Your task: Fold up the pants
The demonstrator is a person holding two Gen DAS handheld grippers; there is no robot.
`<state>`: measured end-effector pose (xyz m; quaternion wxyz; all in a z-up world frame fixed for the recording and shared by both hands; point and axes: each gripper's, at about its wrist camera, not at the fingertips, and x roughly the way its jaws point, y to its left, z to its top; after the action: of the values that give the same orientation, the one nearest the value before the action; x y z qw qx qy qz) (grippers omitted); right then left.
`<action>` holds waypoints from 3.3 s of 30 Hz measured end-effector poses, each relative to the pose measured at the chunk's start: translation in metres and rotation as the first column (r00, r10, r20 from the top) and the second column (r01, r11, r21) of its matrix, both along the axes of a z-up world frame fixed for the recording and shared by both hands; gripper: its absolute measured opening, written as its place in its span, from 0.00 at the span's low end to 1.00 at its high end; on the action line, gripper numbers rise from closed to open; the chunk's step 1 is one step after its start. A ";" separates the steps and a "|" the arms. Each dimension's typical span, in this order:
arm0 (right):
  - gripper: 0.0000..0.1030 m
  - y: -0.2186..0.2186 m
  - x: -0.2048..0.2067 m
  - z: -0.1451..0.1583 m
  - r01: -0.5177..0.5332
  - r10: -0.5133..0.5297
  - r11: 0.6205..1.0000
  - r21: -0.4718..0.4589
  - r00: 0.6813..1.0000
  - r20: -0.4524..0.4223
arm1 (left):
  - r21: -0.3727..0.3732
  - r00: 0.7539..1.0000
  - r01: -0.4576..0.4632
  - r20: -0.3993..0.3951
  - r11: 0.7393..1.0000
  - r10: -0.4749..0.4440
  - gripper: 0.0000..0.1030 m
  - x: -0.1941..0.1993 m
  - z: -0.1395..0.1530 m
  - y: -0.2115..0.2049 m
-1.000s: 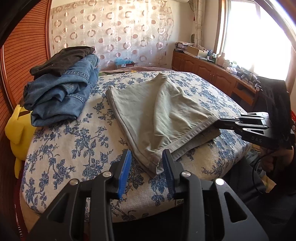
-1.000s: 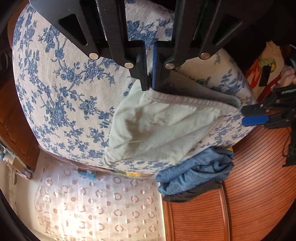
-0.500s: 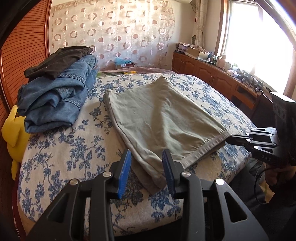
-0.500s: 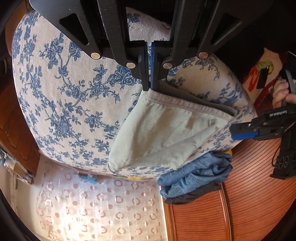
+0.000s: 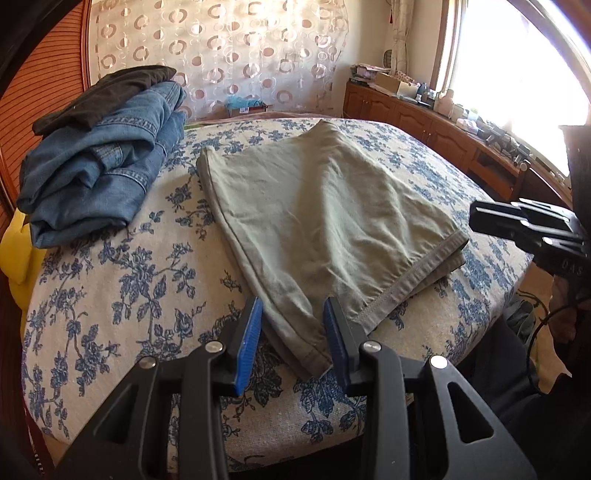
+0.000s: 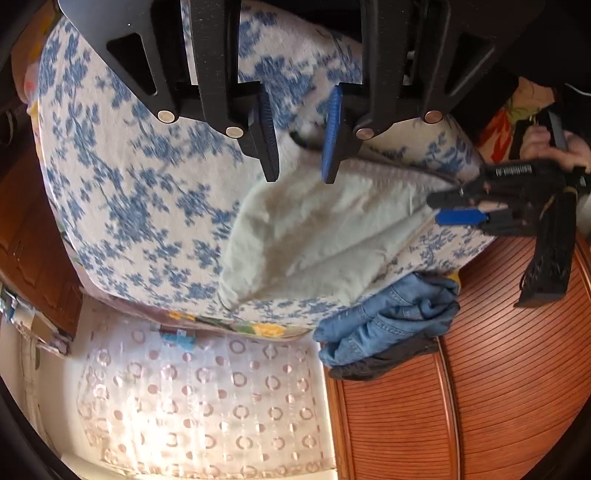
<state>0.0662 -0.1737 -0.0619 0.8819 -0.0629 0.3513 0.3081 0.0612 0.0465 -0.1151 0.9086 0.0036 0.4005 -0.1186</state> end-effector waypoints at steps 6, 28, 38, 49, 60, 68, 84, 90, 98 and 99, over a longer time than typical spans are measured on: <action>0.23 0.021 0.016 -0.018 -0.004 0.002 0.999 -0.050 0.999 -0.034 | -0.012 1.000 -0.001 -0.013 1.000 0.000 0.33 -0.002 -0.008 0.003; 0.26 0.004 0.013 -0.041 0.039 -0.047 0.996 -0.084 0.995 -0.092 | -0.044 1.000 -0.027 -0.001 0.999 0.027 0.57 -0.005 -0.008 0.010; 0.29 0.003 0.013 -0.042 0.047 -0.052 0.997 -0.064 0.994 -0.091 | -0.101 1.000 -0.025 0.008 0.995 0.025 0.55 -0.020 -0.004 0.017; 0.29 0.002 0.013 -0.042 0.047 -0.053 0.997 -0.063 0.994 -0.092 | -0.106 1.000 -0.013 -0.016 0.994 0.011 0.32 -0.019 -0.007 0.006; 0.29 0.004 0.011 -0.041 0.052 -0.059 0.996 -0.067 0.993 -0.098 | -0.099 1.000 -0.009 -0.001 0.995 0.009 0.30 -0.022 -0.008 0.005; 0.29 0.007 0.008 -0.041 0.038 -0.044 0.998 -0.057 0.993 -0.109 | -0.096 1.000 -0.013 -0.005 0.995 0.013 0.30 -0.022 -0.008 0.004; 0.24 0.008 0.004 -0.042 0.006 -0.012 0.999 -0.053 0.994 -0.109 | -0.111 1.000 0.024 0.009 0.994 -0.023 0.14 -0.024 -0.010 0.000; 0.10 0.011 0.003 -0.041 -0.020 0.015 0.999 -0.050 0.995 -0.103 | -0.117 1.000 0.021 0.019 0.993 -0.019 0.06 -0.025 -0.007 0.000; 0.06 0.006 0.002 -0.032 -0.025 0.025 1.000 0.002 0.995 -0.099 | -0.122 0.999 0.025 0.050 0.992 -0.019 0.05 -0.030 0.005 0.003; 0.06 0.007 0.000 -0.030 -0.030 0.030 1.000 -0.001 0.995 -0.098 | -0.121 0.998 0.027 0.053 0.992 -0.020 0.05 -0.031 0.007 0.004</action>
<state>0.0666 -0.1669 -0.0923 0.8589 -0.0539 0.3934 0.3235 0.0306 0.0502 -0.1084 0.9157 -0.0442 0.3688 -0.1533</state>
